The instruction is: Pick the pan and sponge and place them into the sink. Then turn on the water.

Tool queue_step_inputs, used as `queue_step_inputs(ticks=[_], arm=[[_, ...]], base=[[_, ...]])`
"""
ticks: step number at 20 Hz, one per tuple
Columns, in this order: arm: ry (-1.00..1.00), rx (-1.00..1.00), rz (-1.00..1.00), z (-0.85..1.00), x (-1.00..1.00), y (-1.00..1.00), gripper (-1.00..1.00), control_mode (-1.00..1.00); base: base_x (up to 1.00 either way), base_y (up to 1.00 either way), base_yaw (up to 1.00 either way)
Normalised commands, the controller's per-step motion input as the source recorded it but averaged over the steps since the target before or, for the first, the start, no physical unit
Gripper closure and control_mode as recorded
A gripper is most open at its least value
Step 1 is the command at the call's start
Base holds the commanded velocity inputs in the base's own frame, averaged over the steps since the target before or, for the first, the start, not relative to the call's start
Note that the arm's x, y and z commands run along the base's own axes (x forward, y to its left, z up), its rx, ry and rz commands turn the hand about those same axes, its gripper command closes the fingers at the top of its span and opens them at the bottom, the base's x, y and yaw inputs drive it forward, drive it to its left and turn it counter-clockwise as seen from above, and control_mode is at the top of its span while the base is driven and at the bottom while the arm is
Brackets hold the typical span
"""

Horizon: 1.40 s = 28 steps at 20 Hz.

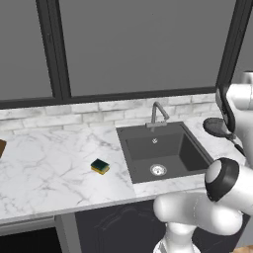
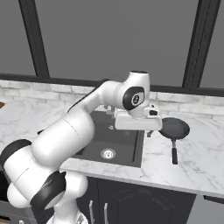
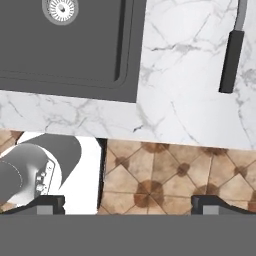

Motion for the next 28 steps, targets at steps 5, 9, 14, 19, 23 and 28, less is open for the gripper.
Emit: queue_step_inputs(ticks=[5,9,14,19,23,28], arm=[[0.00,0.03,0.01,-0.20,0.08,-0.23,-1.00,-1.00],[-0.01,0.06,0.00,-0.22,0.07,-0.25,-1.00,-1.00],[0.00,0.05,0.00,-0.18,0.10,-0.21,-1.00,-1.00],[0.00,0.02,0.00,-0.14,0.14,-0.16,-1.00,-1.00],[0.00,0.00,0.00,-0.17,0.11,-0.18,-1.00,-1.00],[-0.03,0.01,0.00,-0.15,0.07,-0.18,-1.00,-1.00]], base=[[0.00,0.00,0.00],[0.00,0.00,0.00],[0.00,0.00,0.00],[0.00,0.00,0.00],[0.00,0.00,0.00],[0.00,0.00,0.00]])
